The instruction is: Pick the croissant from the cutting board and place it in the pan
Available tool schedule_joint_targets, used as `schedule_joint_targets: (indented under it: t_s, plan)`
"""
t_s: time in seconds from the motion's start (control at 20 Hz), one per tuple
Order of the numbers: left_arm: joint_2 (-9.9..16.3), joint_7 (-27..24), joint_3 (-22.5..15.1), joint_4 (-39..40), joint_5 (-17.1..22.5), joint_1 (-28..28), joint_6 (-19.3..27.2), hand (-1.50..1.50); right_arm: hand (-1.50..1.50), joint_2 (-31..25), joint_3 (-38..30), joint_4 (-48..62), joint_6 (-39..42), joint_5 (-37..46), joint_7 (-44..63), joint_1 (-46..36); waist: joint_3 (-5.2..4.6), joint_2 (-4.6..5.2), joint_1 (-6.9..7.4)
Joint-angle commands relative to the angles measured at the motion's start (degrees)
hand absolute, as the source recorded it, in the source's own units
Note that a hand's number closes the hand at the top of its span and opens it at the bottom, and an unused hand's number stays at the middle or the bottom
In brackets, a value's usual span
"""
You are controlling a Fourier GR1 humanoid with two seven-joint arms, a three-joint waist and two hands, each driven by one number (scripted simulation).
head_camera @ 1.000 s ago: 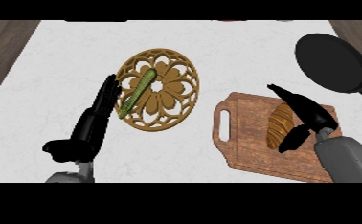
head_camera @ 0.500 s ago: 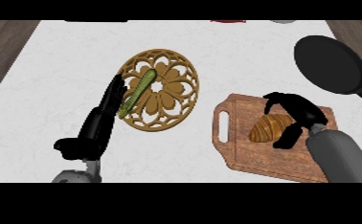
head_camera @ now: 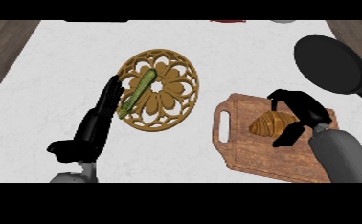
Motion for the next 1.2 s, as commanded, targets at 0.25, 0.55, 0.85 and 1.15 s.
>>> schedule_joint_targets:
  t_s: [0.25, 0.55, 0.85, 1.15]
  plan:
    - [-0.5, -0.1, 0.8, -1.2, -0.6, 1.0, -0.3, 0.0, 1.5, 2.1, 1.0, -16.6, -1.9, 1.6, 0.0, 8.7, 0.54, 0.29, -0.54]
    - [-0.5, -1.8, 1.6, 1.7, -0.8, 0.7, -0.6, 0.0, 1.5, 0.2, -4.4, -29.3, -8.8, 1.5, 2.4, 11.3, 0.52, 0.12, -1.36]
    - [-2.6, -4.8, -1.7, 1.6, -3.5, 4.2, 0.6, 0.0, 1.5, 0.9, -11.6, -40.9, -5.5, -6.7, 6.3, 11.9, 0.51, 0.19, -0.99]
    - [-0.9, -1.7, 1.4, 0.1, -1.5, 0.9, -0.9, 0.0, 1.5, 1.5, -20.4, -32.0, -6.2, -13.8, 5.0, 9.2, 0.57, 0.43, -0.22]
